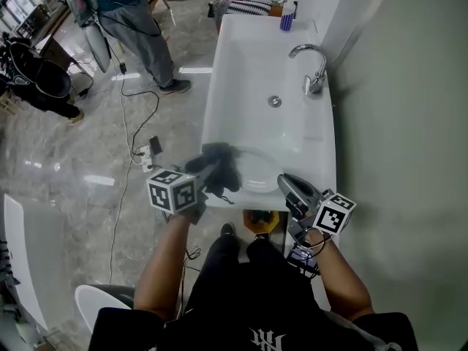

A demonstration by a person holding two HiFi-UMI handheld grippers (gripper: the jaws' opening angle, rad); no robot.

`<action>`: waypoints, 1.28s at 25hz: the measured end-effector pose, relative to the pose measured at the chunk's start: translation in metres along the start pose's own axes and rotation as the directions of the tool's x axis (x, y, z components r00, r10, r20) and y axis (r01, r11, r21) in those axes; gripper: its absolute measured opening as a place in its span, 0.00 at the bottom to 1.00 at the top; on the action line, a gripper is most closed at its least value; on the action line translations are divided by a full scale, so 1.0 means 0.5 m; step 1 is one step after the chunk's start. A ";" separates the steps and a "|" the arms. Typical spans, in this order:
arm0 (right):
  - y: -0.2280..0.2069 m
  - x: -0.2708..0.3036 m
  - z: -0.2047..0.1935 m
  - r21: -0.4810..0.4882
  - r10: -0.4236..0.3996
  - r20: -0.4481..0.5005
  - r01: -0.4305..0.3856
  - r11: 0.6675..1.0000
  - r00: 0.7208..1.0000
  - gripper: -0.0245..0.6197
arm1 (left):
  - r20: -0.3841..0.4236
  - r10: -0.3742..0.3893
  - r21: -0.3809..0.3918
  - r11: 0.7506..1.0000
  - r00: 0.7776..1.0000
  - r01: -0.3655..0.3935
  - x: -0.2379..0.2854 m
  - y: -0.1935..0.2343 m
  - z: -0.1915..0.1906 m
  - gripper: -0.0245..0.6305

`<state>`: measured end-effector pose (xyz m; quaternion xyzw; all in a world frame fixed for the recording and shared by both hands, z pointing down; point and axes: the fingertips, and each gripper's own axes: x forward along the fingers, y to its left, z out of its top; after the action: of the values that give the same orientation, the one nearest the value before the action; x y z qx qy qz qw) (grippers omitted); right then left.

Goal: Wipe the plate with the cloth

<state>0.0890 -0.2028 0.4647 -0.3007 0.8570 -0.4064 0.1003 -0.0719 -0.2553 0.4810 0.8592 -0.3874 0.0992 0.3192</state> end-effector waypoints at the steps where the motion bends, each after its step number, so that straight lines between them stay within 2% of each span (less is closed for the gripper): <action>1: -0.003 -0.002 -0.001 -0.001 -0.007 -0.001 0.007 1.000 1.000 0.05 | 0.003 0.015 -0.010 1.000 1.000 -0.015 -0.010 0.014 -0.003 0.14; 4: -0.031 -0.011 0.001 0.017 -0.032 0.010 0.032 0.999 0.999 0.05 | 0.009 0.078 -0.029 0.997 0.997 -0.077 -0.036 0.064 -0.013 0.14; 6: -0.053 -0.019 0.004 0.062 -0.055 0.019 0.054 0.997 0.998 0.05 | 0.042 0.099 -0.044 0.994 0.994 -0.098 -0.064 0.090 -0.016 0.14; 8: -0.077 -0.027 0.003 0.118 -0.089 0.003 0.088 0.989 0.996 0.05 | 0.131 0.043 -0.043 0.998 0.991 -0.037 -0.099 0.075 -0.006 0.14; 11: -0.127 -0.027 -0.003 0.186 -0.109 -0.064 0.120 0.975 0.992 0.05 | 0.246 -0.106 0.038 0.994 0.963 0.100 -0.132 0.010 0.008 0.14; 15: -0.204 -0.016 -0.052 0.338 -0.151 -0.184 0.206 0.918 0.971 0.05 | 0.323 -0.240 0.083 0.971 0.915 0.225 -0.152 -0.046 -0.003 0.14; 18: -0.223 0.004 -0.093 0.365 -0.150 -0.261 0.241 0.899 0.954 0.05 | 0.339 -0.289 0.091 0.957 0.895 0.275 -0.167 -0.058 -0.017 0.14; 20: -0.230 0.014 -0.112 0.364 -0.143 -0.296 0.250 0.897 0.944 0.05 | 0.335 -0.286 0.083 0.958 0.897 0.275 -0.170 -0.052 -0.024 0.14; 26: -0.292 0.039 -0.143 0.381 -0.144 -0.351 0.281 0.881 0.925 0.05 | 0.286 -0.256 0.055 0.966 0.923 0.251 -0.124 -0.008 -0.058 0.14; 32: -0.327 0.057 -0.164 0.362 -0.160 -0.392 0.311 0.879 0.906 0.05 | 0.266 -0.263 0.037 0.964 0.927 0.263 -0.094 0.014 -0.079 0.14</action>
<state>0.1028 -0.2474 0.6436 -0.2987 0.7107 -0.6354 -0.0431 -0.1059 -0.2057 0.4952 0.9089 -0.3085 -0.0615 0.2737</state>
